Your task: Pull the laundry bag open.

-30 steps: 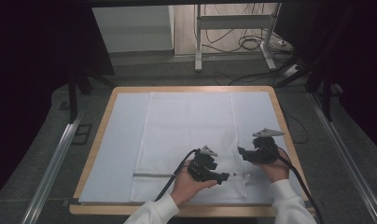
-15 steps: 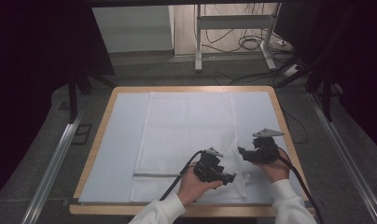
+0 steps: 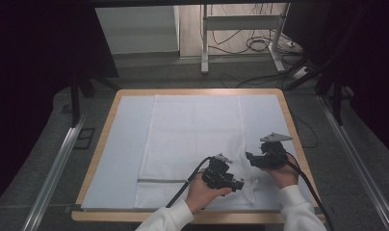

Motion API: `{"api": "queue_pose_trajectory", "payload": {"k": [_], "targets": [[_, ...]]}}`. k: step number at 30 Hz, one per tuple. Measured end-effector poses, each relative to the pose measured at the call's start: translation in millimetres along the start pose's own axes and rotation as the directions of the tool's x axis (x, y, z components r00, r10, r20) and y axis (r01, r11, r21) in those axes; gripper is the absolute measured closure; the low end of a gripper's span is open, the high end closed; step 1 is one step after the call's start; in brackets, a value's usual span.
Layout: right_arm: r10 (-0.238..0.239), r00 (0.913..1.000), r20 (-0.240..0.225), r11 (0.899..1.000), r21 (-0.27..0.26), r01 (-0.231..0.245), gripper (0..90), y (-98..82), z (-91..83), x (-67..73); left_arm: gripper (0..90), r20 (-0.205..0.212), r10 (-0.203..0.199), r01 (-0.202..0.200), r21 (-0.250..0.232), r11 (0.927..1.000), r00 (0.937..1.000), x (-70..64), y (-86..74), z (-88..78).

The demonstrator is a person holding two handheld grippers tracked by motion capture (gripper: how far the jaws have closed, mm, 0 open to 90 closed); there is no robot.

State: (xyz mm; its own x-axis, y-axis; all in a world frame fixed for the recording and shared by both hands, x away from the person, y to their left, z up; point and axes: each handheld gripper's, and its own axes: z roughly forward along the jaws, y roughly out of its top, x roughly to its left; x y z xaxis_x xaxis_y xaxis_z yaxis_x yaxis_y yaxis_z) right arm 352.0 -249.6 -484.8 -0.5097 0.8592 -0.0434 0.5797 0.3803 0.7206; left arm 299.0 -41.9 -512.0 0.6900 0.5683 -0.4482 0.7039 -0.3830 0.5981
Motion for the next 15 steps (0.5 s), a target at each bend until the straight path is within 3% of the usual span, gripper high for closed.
{"api": "queue_pose_trajectory", "payload": {"k": [5,15], "targets": [[0.003,1.0,0.005,1.0,0.005,-0.003,26.7,0.0,0.2,-0.3,47.5,0.024,-0.015,0.015,0.009,0.9998,0.9996,0.1,1.9,4.8],[0.004,0.9998,0.019,1.0,0.014,-0.004,26.7,-0.3,0.9,-0.7,48.9,0.016,-0.028,0.027,0.015,0.9995,0.9995,4.4,2.8,6.7]]}}
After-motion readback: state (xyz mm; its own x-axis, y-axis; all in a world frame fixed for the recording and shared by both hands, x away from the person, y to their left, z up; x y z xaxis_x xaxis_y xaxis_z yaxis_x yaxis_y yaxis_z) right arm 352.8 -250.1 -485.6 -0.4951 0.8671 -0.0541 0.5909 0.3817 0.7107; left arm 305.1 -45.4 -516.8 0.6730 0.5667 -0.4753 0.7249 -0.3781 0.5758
